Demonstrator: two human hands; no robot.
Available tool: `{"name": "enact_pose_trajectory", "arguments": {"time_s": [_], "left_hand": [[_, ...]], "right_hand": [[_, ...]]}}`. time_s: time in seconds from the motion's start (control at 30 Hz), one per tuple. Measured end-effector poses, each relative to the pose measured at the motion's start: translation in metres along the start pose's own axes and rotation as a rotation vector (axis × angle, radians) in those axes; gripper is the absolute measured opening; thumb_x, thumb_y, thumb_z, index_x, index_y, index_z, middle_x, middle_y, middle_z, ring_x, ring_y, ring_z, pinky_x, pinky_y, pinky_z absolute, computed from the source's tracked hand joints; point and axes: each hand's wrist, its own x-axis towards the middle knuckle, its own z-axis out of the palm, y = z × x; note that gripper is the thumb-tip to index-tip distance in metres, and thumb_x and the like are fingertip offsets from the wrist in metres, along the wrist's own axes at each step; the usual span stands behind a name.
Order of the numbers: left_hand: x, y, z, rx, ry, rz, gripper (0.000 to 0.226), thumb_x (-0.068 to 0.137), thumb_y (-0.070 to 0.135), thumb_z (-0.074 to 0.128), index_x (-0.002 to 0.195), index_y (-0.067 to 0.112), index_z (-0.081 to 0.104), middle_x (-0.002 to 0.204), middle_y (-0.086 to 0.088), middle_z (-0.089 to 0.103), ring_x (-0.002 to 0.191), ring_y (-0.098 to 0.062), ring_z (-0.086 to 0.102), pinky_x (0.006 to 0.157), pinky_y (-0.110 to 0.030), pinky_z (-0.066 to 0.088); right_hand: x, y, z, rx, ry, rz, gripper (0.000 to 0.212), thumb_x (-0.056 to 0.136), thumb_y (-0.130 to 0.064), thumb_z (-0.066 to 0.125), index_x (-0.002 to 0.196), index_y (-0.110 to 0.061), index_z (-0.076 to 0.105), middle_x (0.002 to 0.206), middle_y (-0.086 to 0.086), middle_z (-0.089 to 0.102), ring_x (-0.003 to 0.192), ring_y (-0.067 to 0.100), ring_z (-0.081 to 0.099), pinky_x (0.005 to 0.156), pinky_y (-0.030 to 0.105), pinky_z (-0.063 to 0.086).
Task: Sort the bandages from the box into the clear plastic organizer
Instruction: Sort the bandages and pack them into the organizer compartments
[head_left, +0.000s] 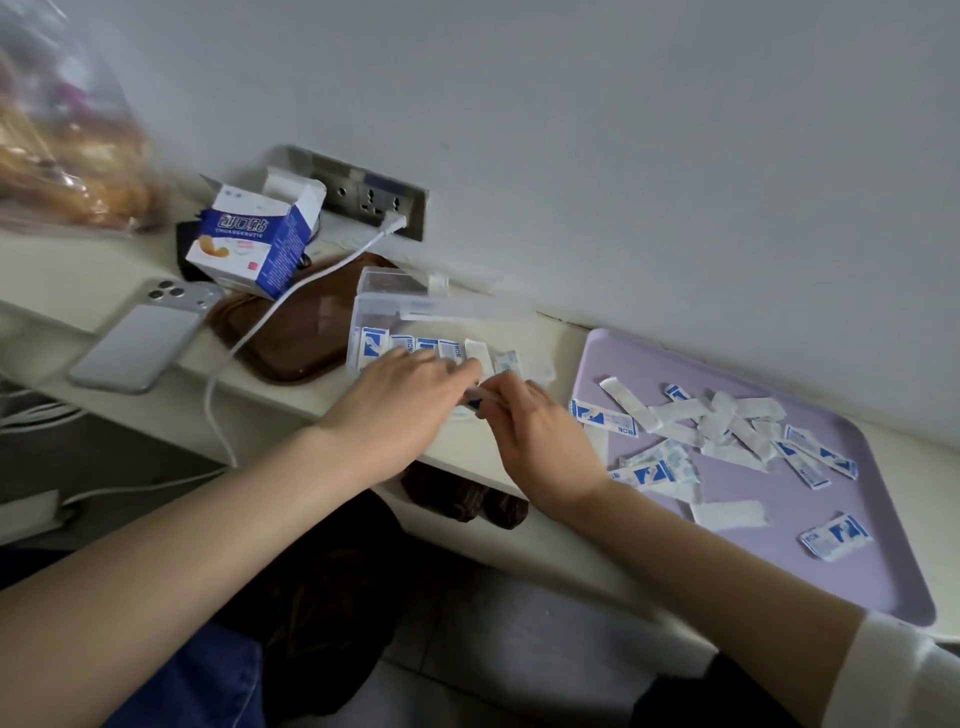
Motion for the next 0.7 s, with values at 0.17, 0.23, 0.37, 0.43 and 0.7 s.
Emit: {"name": "enact_pose_trajectory", "arguments": {"time_s": [0.17,0.23,0.37,0.43,0.7], "left_hand": [[-0.011,-0.025,0.005,-0.033,0.028,0.006,0.037,0.06,-0.002,0.077,0.082,0.019,0.057,0.061,0.004,0.06,0.063,-0.022,0.058,0.055,-0.029,0.037],[-0.012,-0.034,0.005,-0.086,0.069,-0.012,0.032,0.062,0.001,0.08,0.078,0.017,0.057,0.058,0.002,0.059,0.056,-0.023,0.057,0.053,-0.029,0.039],[-0.008,-0.049,-0.008,-0.242,0.123,-0.171,0.012,0.091,0.017,0.057,0.102,0.013,0.056,0.081,-0.004,0.065,0.073,-0.027,0.06,0.061,-0.029,0.03],[-0.006,-0.058,-0.008,-0.304,0.175,-0.269,0.018,0.095,0.018,0.049,0.112,0.013,0.051,0.093,-0.004,0.063,0.082,-0.026,0.058,0.062,-0.03,0.031],[-0.015,-0.08,0.017,-0.123,-0.017,-0.386,0.032,0.094,0.036,0.044,0.121,0.022,0.051,0.121,0.004,0.053,0.108,-0.019,0.048,0.087,-0.032,0.035]], "right_hand": [[0.022,-0.019,-0.006,-0.115,-0.034,-0.092,0.019,0.091,-0.026,0.055,0.091,-0.012,0.069,0.084,0.005,0.064,0.083,0.026,0.058,0.065,0.034,0.046],[0.032,-0.027,-0.007,-0.07,-0.118,-0.054,0.025,0.092,-0.032,0.053,0.087,-0.014,0.07,0.08,0.004,0.064,0.077,0.023,0.057,0.067,0.035,0.048],[0.063,-0.037,-0.012,0.159,-0.208,0.225,0.039,0.087,-0.032,0.059,0.078,0.005,0.064,0.06,0.015,0.043,0.055,0.012,0.028,0.047,0.022,0.026],[0.078,-0.036,-0.014,0.277,-0.234,0.378,0.027,0.085,-0.023,0.06,0.077,0.002,0.069,0.061,0.009,0.047,0.056,0.011,0.031,0.05,0.02,0.028],[0.126,-0.024,0.016,0.571,-0.252,0.862,0.02,0.085,-0.009,0.061,0.102,0.001,0.061,0.103,0.014,0.069,0.079,0.019,0.066,0.073,0.025,0.057]]}}
